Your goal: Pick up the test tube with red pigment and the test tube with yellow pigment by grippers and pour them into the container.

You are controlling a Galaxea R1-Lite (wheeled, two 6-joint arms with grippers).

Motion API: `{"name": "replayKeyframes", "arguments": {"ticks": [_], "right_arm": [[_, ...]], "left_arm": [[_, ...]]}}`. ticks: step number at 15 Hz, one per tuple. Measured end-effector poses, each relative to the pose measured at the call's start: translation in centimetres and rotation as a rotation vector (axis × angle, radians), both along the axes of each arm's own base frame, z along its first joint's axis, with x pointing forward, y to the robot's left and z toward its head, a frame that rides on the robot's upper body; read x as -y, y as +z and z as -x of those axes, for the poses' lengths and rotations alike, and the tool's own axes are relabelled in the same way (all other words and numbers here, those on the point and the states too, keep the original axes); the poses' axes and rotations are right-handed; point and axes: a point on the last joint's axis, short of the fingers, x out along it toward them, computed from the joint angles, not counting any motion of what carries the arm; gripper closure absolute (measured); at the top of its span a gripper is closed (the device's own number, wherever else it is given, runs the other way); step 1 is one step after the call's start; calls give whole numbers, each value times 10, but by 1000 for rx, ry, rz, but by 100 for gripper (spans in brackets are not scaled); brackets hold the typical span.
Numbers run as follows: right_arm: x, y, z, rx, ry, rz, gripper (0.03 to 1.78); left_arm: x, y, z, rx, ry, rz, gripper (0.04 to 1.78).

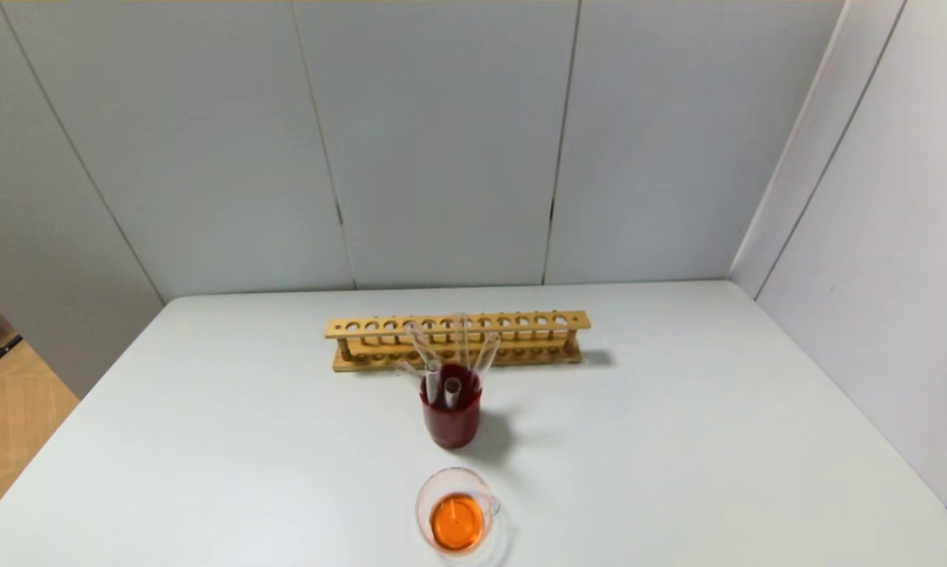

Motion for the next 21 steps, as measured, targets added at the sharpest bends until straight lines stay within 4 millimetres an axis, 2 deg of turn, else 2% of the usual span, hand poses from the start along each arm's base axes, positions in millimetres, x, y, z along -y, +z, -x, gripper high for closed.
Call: {"name": "replayKeyframes", "arguments": {"ticks": [2, 4, 5, 6, 8, 10, 13, 16, 19, 21], "right_arm": [[16, -7, 66, -8, -104, -7, 7], [21, -31, 128, -22, -166, -27, 7], [21, -48, 150, -32, -174, -51, 7], [20, -67, 161, -53, -167, -89, 7], [17, -108, 163, -81, -123, -195, 7], [14, -149, 151, -96, -56, -290, 7], [11, -226, 117, -217, 69, -402, 7], [6, -285, 90, -340, 278, -446, 7], [1, -311, 81, -436, 504, -425, 7], [-1, -317, 80, -492, 556, -417, 7]], "left_arm": [[0, 0, 0, 0, 0, 0, 7], [0, 0, 0, 0, 1, 0, 7], [0, 0, 0, 0, 0, 0, 7], [0, 0, 0, 0, 0, 0, 7], [0, 0, 0, 0, 0, 0, 7], [0, 0, 0, 0, 0, 0, 7], [0, 0, 0, 0, 0, 0, 7], [0, 0, 0, 0, 0, 0, 7], [0, 0, 0, 0, 0, 0, 7], [0, 0, 0, 0, 0, 0, 7]]}}
